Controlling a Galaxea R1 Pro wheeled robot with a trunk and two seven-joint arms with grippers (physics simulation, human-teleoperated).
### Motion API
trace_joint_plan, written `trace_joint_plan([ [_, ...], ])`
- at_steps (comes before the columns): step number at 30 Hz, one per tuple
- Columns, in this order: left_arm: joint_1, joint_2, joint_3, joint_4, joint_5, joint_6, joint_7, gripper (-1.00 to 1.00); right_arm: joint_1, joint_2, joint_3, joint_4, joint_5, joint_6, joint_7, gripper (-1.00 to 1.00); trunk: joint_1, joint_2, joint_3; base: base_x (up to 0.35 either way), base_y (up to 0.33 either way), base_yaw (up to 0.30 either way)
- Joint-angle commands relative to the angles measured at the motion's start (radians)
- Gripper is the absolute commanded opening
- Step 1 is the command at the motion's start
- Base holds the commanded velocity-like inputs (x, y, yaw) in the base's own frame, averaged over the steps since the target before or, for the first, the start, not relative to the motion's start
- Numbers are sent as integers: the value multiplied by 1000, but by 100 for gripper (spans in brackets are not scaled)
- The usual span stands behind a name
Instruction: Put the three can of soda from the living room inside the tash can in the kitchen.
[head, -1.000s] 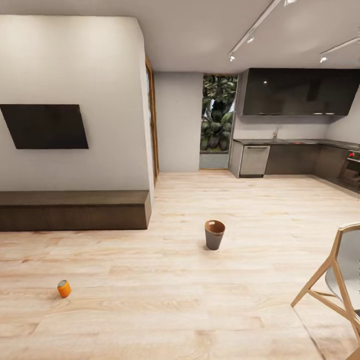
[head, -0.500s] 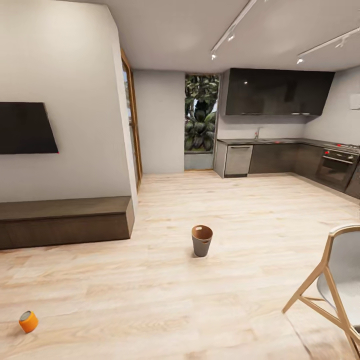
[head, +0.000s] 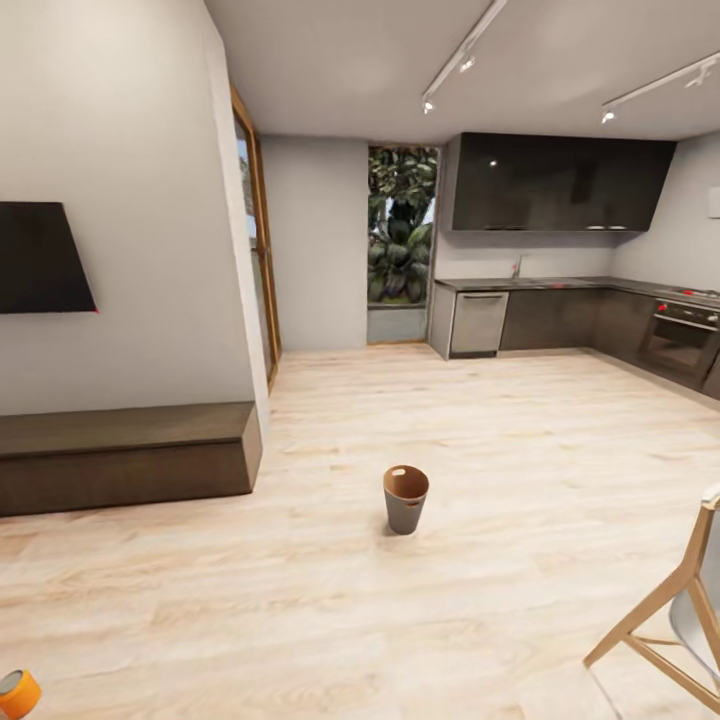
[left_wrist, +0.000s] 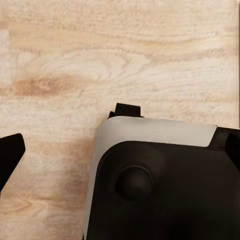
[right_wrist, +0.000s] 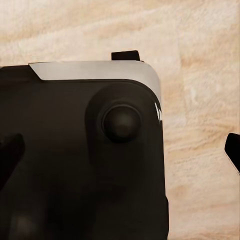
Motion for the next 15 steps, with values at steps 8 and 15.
trace_joint_plan([
  [8, 0, 0, 0, 0, -1, 0, 0, 100, 0, 0, 0, 0, 0, -1, 0, 100, 0, 0, 0, 337, 0, 0],
  [15, 0, 0, 0, 0, -1, 0, 0, 100, 0, 1, 0, 0, -1, -1, 0, 100, 0, 0, 0, 337, 0, -112],
])
